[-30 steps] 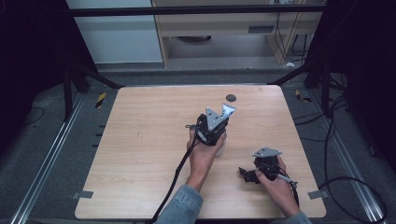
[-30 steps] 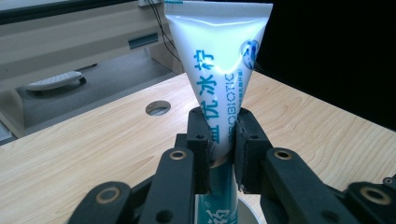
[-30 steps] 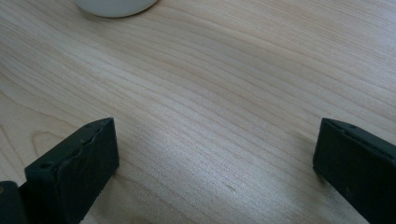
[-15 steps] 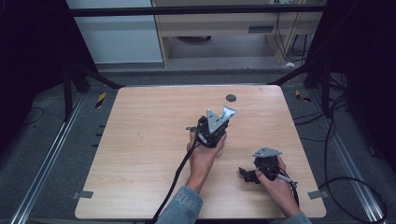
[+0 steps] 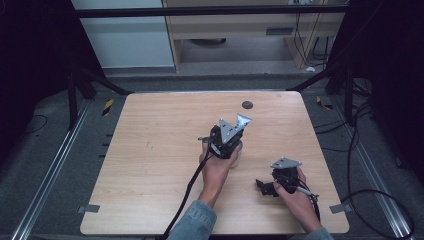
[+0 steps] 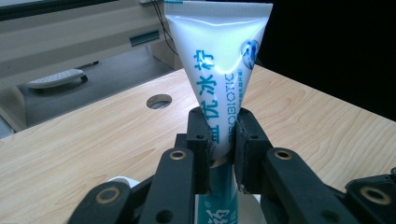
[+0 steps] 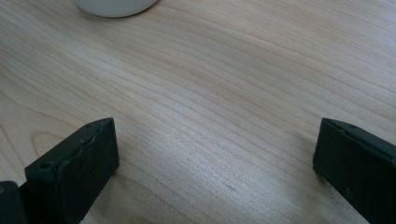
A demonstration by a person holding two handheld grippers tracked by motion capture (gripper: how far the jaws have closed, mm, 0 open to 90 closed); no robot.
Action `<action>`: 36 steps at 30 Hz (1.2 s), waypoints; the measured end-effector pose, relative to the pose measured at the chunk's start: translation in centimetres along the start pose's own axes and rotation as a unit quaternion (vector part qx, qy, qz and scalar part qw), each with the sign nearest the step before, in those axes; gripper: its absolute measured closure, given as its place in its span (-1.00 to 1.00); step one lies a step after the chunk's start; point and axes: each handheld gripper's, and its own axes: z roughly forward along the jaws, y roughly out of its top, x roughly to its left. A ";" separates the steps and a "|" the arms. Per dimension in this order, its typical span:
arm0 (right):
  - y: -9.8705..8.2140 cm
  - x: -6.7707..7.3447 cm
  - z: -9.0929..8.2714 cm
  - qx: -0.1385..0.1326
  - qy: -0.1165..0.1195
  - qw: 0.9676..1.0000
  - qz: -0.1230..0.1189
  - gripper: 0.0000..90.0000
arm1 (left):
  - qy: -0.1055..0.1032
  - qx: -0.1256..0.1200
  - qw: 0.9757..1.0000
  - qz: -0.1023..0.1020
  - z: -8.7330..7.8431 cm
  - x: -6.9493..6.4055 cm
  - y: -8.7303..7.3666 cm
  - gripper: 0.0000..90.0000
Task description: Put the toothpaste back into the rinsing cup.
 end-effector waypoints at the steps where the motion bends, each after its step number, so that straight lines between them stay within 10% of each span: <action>1: 0.0 0.0 0.0 0.000 0.000 1.000 0.000 -0.99 | 0.000 -0.002 1.000 0.000 0.0 0.0 -0.1 0.74; 36: 0.0 0.0 0.0 0.000 0.000 1.000 0.000 -0.99 | 0.002 -0.007 1.000 -0.006 0.5 0.1 -1.7 0.73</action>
